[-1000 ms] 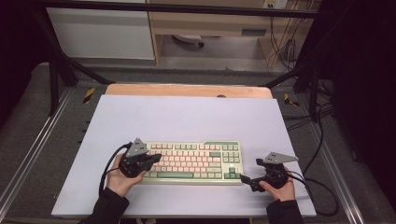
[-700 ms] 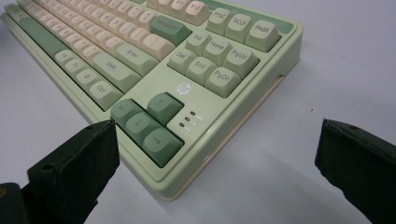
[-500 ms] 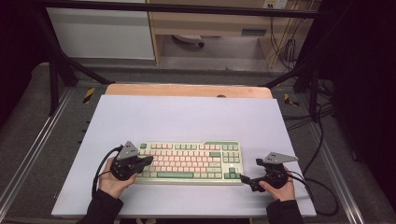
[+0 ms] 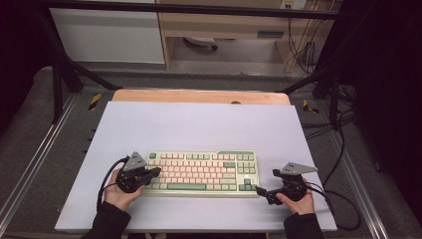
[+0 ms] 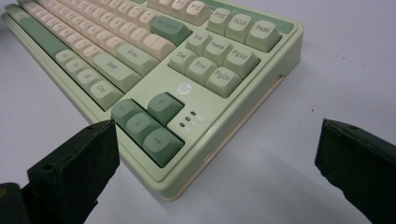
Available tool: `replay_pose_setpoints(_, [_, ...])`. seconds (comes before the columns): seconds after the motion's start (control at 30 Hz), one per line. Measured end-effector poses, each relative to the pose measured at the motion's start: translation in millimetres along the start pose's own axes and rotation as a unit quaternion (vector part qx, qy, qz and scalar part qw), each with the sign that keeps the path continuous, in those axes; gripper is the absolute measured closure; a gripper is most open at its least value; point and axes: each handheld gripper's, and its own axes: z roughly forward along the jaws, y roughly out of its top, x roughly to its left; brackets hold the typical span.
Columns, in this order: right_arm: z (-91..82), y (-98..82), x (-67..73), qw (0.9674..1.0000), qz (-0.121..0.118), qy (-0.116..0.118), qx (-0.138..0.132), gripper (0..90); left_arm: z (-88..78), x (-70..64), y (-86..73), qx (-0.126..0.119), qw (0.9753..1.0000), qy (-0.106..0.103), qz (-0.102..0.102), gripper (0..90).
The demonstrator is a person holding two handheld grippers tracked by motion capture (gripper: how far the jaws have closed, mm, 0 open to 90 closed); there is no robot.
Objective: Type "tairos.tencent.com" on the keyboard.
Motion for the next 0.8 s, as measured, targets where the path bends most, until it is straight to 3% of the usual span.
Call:
replay_pose_setpoints(0.57, [-0.6, 0.3, 0.2, 1.0, 0.001, 0.001, 0.0, 0.5, 10.5, 0.2, -5.1, 0.008, 1.0, 0.004, 0.003, 90.0])
replay_pose_setpoints(0.8, [-0.3, 0.2, 0.2, 1.0, 0.001, 0.001, -0.001, 0.5, 4.5, -1.4, -2.0, 0.001, 1.0, 0.002, 0.003, 90.0])
